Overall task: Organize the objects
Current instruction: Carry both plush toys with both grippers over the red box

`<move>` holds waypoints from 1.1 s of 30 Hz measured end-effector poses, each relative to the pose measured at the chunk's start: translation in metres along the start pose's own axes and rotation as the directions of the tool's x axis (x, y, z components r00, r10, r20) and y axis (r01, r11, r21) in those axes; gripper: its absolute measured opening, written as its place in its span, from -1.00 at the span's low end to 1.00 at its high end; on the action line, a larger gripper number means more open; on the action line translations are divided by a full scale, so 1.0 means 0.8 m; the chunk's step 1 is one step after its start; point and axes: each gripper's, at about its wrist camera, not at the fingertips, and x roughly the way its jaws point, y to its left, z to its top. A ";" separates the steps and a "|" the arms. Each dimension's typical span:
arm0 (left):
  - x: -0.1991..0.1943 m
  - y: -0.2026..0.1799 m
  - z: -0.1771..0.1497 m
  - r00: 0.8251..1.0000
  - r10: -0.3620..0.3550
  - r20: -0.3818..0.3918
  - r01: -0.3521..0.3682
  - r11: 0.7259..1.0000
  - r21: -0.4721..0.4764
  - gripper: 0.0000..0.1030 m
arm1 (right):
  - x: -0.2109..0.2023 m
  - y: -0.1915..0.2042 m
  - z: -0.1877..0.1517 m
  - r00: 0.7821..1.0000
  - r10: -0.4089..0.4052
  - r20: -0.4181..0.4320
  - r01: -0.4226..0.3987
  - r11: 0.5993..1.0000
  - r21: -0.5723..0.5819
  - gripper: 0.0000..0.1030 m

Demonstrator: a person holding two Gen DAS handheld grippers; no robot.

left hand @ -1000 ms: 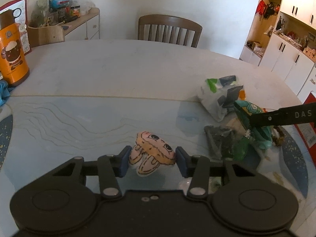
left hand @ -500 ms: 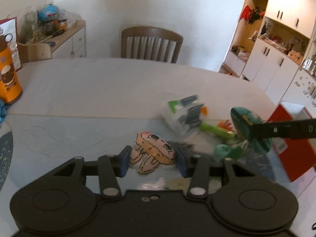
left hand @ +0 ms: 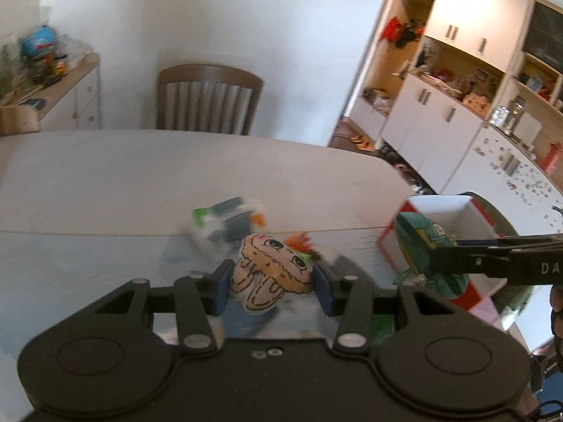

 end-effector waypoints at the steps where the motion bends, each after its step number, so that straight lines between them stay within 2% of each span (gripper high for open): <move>1: 0.001 -0.009 0.003 1.000 -0.016 0.000 0.016 1.000 0.001 -0.09 | -0.009 -0.006 0.000 1.000 -0.004 0.008 0.004 1.000 0.004 -0.18; 10: 0.007 -0.108 0.016 0.993 -0.114 0.005 0.113 0.989 0.091 -0.09 | -0.079 -0.068 -0.003 0.997 -0.053 0.054 0.052 0.998 0.026 -0.18; 18: 0.029 -0.193 0.021 0.988 -0.156 0.000 0.154 0.974 0.166 -0.08 | -0.125 -0.139 -0.007 0.993 -0.100 0.066 0.096 0.994 0.050 -0.17; 26: 0.062 -0.269 0.027 0.982 -0.189 -0.016 0.187 0.955 0.232 -0.08 | -0.148 -0.213 -0.002 0.985 -0.161 0.064 0.157 0.985 0.067 -0.17; 33: 0.105 -0.316 0.030 0.981 -0.188 -0.046 0.194 0.951 0.240 -0.08 | -0.151 -0.280 0.006 0.976 -0.208 0.063 0.202 0.976 0.081 -0.17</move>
